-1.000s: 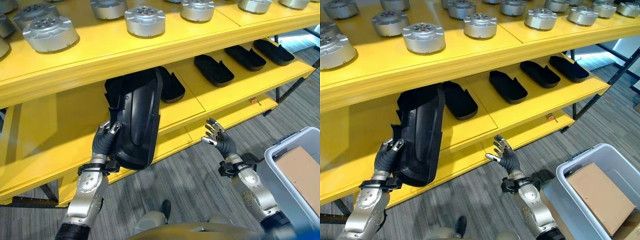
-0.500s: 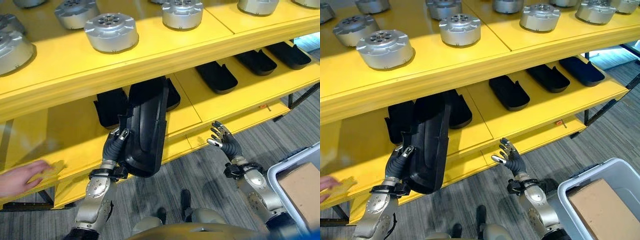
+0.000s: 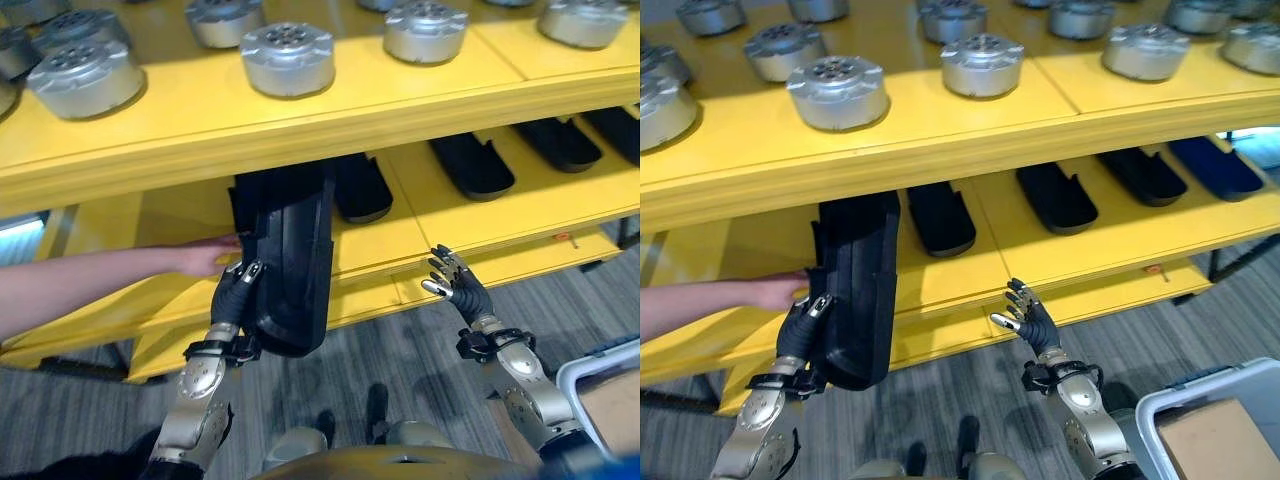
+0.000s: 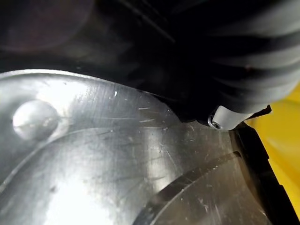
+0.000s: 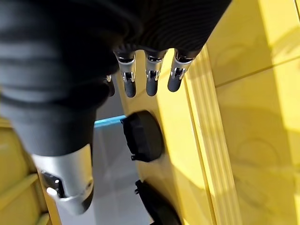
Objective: Move parts from the plastic box to the shelf.
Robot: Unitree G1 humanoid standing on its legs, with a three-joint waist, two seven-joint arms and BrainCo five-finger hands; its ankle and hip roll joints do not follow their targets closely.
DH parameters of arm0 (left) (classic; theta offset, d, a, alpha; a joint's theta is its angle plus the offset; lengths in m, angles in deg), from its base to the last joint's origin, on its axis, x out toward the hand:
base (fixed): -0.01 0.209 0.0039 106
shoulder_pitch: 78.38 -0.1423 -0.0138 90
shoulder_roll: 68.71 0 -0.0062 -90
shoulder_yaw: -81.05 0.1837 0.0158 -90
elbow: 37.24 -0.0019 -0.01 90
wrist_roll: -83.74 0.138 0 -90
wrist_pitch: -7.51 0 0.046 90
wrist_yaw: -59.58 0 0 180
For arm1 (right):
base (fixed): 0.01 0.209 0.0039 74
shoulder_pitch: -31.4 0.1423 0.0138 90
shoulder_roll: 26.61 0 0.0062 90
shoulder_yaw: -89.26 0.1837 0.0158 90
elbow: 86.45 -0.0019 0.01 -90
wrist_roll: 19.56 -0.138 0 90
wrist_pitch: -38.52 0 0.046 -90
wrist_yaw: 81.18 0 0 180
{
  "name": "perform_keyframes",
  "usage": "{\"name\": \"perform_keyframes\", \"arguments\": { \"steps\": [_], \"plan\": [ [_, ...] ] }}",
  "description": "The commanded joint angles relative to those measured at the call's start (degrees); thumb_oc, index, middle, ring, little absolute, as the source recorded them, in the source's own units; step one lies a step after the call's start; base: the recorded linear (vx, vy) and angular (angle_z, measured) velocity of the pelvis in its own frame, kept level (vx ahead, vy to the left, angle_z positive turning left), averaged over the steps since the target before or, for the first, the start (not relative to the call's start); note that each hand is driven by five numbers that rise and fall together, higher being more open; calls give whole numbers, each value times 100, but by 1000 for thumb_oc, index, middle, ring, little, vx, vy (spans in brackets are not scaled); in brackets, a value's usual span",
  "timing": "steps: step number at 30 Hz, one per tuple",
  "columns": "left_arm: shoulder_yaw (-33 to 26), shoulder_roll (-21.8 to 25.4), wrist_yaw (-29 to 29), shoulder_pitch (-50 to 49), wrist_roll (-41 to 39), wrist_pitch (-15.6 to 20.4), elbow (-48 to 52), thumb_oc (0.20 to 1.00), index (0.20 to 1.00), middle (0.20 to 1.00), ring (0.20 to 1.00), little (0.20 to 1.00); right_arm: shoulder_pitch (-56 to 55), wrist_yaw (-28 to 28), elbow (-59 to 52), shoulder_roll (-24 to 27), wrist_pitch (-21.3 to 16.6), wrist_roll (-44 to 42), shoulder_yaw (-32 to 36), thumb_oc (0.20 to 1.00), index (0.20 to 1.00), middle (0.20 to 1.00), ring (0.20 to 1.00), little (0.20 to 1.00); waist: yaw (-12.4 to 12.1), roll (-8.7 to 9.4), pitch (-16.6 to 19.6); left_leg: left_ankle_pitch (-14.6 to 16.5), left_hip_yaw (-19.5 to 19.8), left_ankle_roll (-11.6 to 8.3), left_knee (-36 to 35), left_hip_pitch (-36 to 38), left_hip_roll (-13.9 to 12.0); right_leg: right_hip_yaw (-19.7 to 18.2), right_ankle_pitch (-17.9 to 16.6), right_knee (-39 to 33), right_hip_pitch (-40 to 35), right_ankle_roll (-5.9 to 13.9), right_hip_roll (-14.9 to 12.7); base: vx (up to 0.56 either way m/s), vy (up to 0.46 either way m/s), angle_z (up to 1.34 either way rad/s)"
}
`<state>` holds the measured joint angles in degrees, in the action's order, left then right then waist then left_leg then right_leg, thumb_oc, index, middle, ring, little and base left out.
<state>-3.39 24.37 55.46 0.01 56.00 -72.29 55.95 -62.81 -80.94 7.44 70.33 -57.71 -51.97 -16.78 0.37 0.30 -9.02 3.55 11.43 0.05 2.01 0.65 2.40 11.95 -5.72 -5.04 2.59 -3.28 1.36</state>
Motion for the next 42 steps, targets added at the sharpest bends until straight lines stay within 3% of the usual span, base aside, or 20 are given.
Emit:
{"name": "perform_keyframes", "arguments": {
  "steps": [1, 19, 26, 35, 36, 37, 39, 42],
  "plan": [
    [-320, 222, 74, 67, -52, 371, 445, 200, 200, 200, 200, 200, 60, -55, -276, -88, -292, -91, 33, 1000, 1000, 1000, 1000, 1000, 85, 203, 315, -68, -442, -5, -257, 154, 25, -378, 471, 229, -407, 559, -283, 75, 15, -2],
    [-341, 279, 69, -8, 23, 299, 570, 200, 200, 200, 200, 200, 164, -109, -270, -178, -161, -119, -181, 1000, 1000, 1000, 1000, 1000, 71, 213, 451, -104, -579, -10, -585, 523, -110, -467, 507, 135, -567, 544, -227, 17, -20, -6],
    [-221, 244, 165, 68, -71, 287, 494, 200, 200, 200, 200, 200, 124, -121, -314, -74, -223, -93, -71, 1000, 1000, 1000, 1000, 1000, 67, 239, 274, 141, -680, -200, 244, 174, -166, -403, 548, 61, -651, 459, -154, -41, -62, 1],
    [-188, 210, 138, 72, -48, 303, 457, 200, 200, 200, 200, 200, 33, -63, -348, -102, -297, -104, 58, 1000, 1000, 1000, 1000, 1000, 145, 256, 274, 184, -770, -252, 318, 198, -250, -361, 618, 109, -726, 405, -133, -4, -13, 1],
    [-184, 218, 131, 113, -66, 303, 445, 200, 200, 200, 200, 200, 52, -25, -350, -108, -330, -123, 93, 1000, 1000, 1000, 1000, 1000, 167, 274, 234, 163, -832, -291, 413, 78, -311, -289, 619, 159, -675, 412, -171, -103, 22, 11],
    [-169, 219, 123, 189, -92, 317, 417, 200, 200, 200, 200, 200, 58, 23, -380, -90, -359, -133, 152, 1000, 1000, 1000, 1000, 1000, 207, 305, 140, 46, -1106, -381, 494, -109, -529, -185, 614, 218, -629, 437, -272, -92, 27, 21],
    [-164, 217, 122, 217, -102, 330, 393, 200, 200, 200, 200, 200, 72, 40, -376, -71, -362, -125, 162, 1000, 1000, 1000, 1000, 1000, 212, 303, 123, -26, -1174, -409, 468, -169, -661, -152, 605, 228, -605, 453, -310, -30, 56, 70],
    [-198, 175, 37, 238, -135, 360, 337, 200, 200, 200, 200, 200, 140, 96, -323, -51, -380, -93, 161, 1000, 1000, 1000, 1000, 1000, 225, 295, 148, -398, -1241, -488, 190, -231, -1186, -110, 616, 245, -550, 521, -420, 38, 96, 41]
  ]
}}
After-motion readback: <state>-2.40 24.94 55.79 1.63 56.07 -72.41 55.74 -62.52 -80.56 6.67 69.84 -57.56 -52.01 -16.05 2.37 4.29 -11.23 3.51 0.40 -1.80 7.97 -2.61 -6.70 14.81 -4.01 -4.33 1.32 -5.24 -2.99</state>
